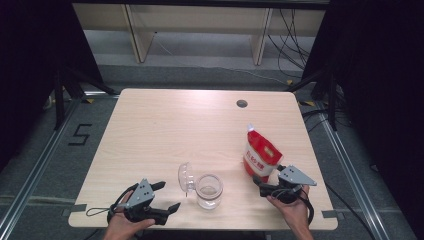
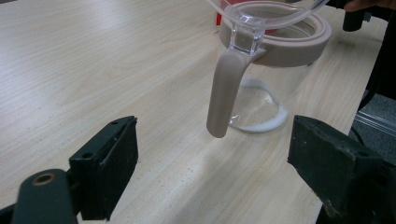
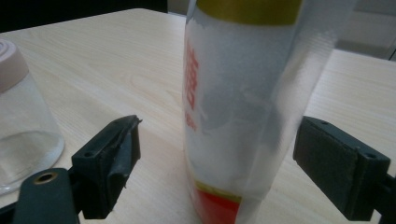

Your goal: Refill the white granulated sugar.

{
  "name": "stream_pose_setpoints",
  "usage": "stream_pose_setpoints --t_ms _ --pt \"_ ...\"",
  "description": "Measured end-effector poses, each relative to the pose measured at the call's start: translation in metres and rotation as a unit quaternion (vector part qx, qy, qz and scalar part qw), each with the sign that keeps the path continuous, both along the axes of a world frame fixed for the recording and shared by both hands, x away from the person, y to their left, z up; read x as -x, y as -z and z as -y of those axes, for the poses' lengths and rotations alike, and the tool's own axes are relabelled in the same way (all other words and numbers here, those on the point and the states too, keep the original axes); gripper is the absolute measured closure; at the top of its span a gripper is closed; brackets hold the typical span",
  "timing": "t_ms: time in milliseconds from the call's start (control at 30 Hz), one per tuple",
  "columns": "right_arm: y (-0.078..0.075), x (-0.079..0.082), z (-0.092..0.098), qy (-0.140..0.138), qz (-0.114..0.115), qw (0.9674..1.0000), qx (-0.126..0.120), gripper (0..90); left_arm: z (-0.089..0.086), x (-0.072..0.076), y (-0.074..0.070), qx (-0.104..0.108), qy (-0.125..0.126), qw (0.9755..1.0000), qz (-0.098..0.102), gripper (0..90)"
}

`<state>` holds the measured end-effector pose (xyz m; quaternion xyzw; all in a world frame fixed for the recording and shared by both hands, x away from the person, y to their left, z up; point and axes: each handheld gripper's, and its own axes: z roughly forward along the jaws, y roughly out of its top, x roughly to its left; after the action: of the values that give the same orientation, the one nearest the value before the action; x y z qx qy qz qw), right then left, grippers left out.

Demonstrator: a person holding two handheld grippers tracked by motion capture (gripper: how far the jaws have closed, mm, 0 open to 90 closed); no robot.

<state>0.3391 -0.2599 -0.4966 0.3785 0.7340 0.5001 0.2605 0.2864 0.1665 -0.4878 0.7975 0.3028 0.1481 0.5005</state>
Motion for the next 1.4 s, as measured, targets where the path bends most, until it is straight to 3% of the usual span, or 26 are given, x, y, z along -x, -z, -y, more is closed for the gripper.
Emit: stream_pose_setpoints --t_ms 300,367,400,467,533,700,833,933,967,1000,1033,1133,1200,1233,1367,1400 --pt "0.003 -0.008 -0.003 -0.007 0.010 0.9999 0.003 20.8 0.000 0.000 0.000 0.005 -0.003 1.0000 -0.002 15.6" --pt "0.004 -0.009 -0.003 0.002 0.012 0.9999 0.003 22.0 0.000 0.000 0.000 0.004 -0.002 1.0000 -0.002 15.6" --pt "0.005 -0.013 -0.003 -0.009 0.017 0.9998 0.005 22.1 0.000 0.000 0.000 0.005 -0.003 1.0000 -0.003 15.6" --pt "0.005 -0.013 -0.003 -0.007 0.015 0.9998 0.009 22.2 -0.001 -0.002 0.000 -0.004 0.006 1.0000 0.006 15.6" --pt "0.006 -0.014 -0.004 -0.001 0.021 0.9997 0.008 23.7 0.000 0.000 0.000 0.003 -0.007 1.0000 -0.005 15.6" --pt "0.007 -0.017 -0.004 -0.008 0.025 0.9995 0.015 24.1 0.001 0.000 0.001 0.005 -0.004 1.0000 -0.004 15.6" --pt "0.007 -0.017 -0.005 0.000 0.017 0.9998 -0.008 25.2 0.000 0.000 0.001 0.003 -0.002 1.0000 -0.006 15.6" --pt "0.008 -0.019 -0.004 -0.004 0.025 0.9997 0.000 25.6 -0.001 -0.002 0.000 -0.004 0.005 1.0000 0.002 15.6" --pt "0.008 -0.017 -0.007 0.001 0.005 0.9997 -0.026 25.9 -0.001 -0.002 0.000 -0.004 0.005 1.0000 0.002 15.6" --pt "0.008 -0.017 -0.007 0.001 0.005 0.9997 -0.026 25.9 -0.001 -0.002 0.000 -0.003 0.005 1.0000 0.001 15.6" --pt "0.008 -0.020 -0.006 -0.003 0.022 0.9996 -0.016 26.2 0.000 0.000 0.001 0.005 -0.003 0.9999 -0.008 15.6" --pt "0.009 -0.022 -0.006 -0.005 0.027 0.9995 -0.016 26.2 0.001 0.000 0.001 0.008 -0.003 0.9999 -0.009 15.6" --pt "0.010 -0.021 -0.007 -0.004 0.019 0.9995 -0.024 26.2 0.001 0.000 0.001 0.003 -0.005 0.9999 -0.009 15.6" --pt "0.008 -0.021 -0.006 -0.004 0.013 0.9998 -0.015 26.2 0.001 0.000 0.001 0.006 -0.002 0.9999 -0.008 15.6" --pt "0.010 -0.023 -0.006 -0.001 0.028 0.9994 -0.019 26.6 0.000 0.000 0.001 0.006 -0.001 0.9999 -0.010 15.6" --pt "0.010 -0.022 -0.006 0.000 0.018 0.9996 -0.023 26.6 0.000 0.000 0.001 0.006 -0.001 0.9999 -0.010 15.6"
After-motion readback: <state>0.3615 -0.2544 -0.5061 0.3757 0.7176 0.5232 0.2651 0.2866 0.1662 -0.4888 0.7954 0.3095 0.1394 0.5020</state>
